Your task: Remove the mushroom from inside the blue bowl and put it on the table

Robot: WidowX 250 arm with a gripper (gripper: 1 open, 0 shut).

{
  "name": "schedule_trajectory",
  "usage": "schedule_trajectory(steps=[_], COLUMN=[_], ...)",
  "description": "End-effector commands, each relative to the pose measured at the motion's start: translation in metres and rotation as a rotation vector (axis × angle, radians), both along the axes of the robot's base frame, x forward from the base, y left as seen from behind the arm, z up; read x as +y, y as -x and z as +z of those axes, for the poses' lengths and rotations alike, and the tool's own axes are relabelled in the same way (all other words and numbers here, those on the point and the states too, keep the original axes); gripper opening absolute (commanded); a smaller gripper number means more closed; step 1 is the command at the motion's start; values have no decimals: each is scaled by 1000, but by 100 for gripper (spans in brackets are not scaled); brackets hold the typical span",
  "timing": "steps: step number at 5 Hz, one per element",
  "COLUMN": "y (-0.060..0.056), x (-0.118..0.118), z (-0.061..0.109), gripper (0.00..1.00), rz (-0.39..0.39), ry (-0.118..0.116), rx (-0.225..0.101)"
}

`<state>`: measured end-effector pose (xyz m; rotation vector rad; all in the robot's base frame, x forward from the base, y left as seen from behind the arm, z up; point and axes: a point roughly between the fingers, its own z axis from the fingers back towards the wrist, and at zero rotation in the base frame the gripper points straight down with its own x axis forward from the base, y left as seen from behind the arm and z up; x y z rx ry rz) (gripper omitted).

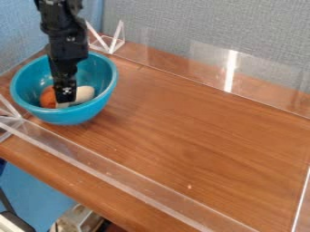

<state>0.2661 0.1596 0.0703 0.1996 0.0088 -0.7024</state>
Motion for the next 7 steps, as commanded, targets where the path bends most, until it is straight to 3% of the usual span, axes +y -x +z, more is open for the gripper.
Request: schedule_trajectory(steps=[1,2,3,4,5,6,7], y=[-10,-3,4,7,9,13,16], x=[13,18,20,23,26,27,20], z=[8,5,15,6,-3,-8,-6], gripper=[0,0,0,100,100,0,0], rz=[-53,-55,-60,-15,31,81,122], ry=[-25,-25,-33,-37,-41,-45,-51], rx=[-41,-31,-43,-38,-31,-29,-32])
